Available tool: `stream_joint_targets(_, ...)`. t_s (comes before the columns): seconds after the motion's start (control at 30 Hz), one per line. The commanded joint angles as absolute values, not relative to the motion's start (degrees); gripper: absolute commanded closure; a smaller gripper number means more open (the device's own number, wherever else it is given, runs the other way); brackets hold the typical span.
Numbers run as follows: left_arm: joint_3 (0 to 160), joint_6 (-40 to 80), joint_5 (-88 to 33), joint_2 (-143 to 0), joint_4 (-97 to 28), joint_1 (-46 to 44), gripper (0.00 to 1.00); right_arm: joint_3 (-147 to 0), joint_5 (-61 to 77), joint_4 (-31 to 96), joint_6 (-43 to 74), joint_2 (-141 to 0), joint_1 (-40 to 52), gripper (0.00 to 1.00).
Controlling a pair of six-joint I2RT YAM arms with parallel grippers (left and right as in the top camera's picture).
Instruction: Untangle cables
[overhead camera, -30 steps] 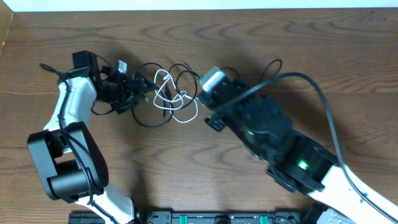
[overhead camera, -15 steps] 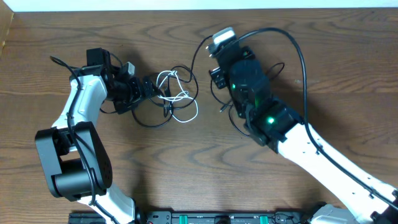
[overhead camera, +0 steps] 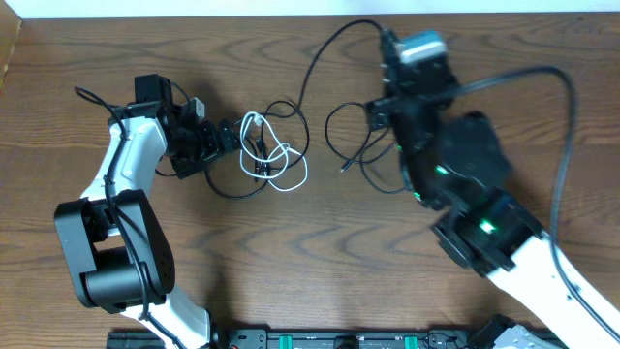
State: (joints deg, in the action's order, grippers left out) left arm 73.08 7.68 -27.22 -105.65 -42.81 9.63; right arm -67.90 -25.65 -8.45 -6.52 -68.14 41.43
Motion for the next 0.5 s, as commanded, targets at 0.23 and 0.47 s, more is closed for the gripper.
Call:
stream_joint_targets(0.23,72.4,8.2,-25.8,-104.9,-42.8,9.6,0.02,-68.2,-26.9,-5.0,-7.3,-57.1,41.5,0.99)
stream_joint_targets(0.47,72.4,8.3,-25.3,-104.9,-42.7,9.6,0.02,-68.2,-31.8,1.5,-6.3,-50.5,41.5,0.99)
